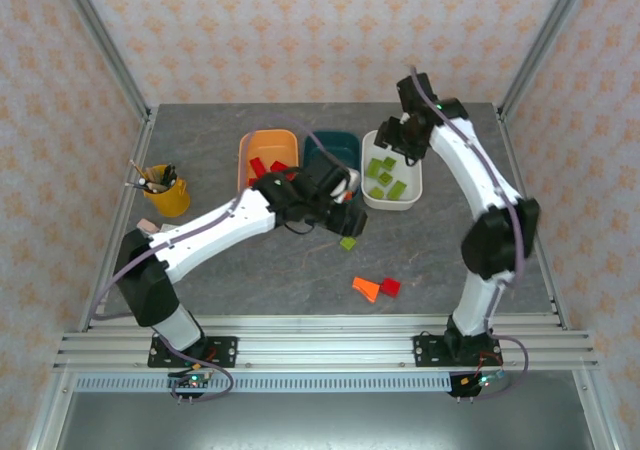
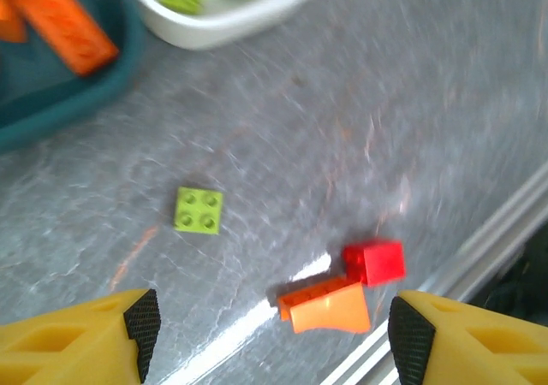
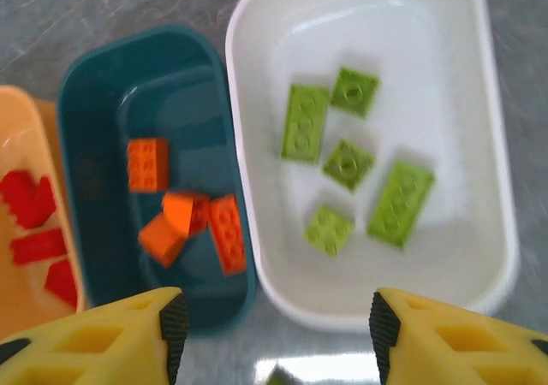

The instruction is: Sort the legos into containers by color

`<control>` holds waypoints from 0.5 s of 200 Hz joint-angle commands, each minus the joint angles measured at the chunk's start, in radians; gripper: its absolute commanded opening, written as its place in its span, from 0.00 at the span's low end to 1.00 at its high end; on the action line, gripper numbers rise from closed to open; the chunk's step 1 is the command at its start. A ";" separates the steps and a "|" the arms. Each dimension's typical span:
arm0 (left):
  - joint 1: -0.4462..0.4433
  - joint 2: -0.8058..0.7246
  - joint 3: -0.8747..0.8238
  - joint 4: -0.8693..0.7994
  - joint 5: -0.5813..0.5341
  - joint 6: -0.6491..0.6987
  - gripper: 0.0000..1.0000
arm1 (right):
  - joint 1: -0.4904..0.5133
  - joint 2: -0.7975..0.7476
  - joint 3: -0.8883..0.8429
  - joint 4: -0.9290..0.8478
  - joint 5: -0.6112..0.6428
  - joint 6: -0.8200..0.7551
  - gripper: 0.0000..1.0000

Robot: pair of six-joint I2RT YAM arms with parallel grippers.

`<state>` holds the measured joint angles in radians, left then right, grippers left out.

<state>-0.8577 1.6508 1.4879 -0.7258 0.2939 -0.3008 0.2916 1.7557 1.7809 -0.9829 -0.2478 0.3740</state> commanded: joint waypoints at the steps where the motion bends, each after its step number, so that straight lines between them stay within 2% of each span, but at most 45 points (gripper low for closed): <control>1: -0.077 0.055 0.039 -0.028 0.039 0.257 0.74 | 0.003 -0.182 -0.200 -0.042 0.025 0.118 0.62; 25: -0.175 0.142 0.076 -0.027 0.008 0.414 0.76 | 0.002 -0.404 -0.423 -0.056 0.003 0.197 0.65; 45: -0.222 0.243 0.152 -0.065 -0.011 0.439 0.80 | 0.002 -0.540 -0.529 -0.099 0.022 0.236 0.66; 76: -0.264 0.364 0.218 -0.067 -0.036 0.399 0.83 | -0.001 -0.701 -0.590 -0.169 0.110 0.268 0.69; 100: -0.305 0.414 0.242 -0.082 -0.093 0.443 0.85 | -0.014 -0.772 -0.566 -0.225 0.182 0.276 0.73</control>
<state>-1.1328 2.0338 1.6844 -0.7601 0.2787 0.0860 0.2840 1.0569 1.1946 -1.1259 -0.1642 0.6159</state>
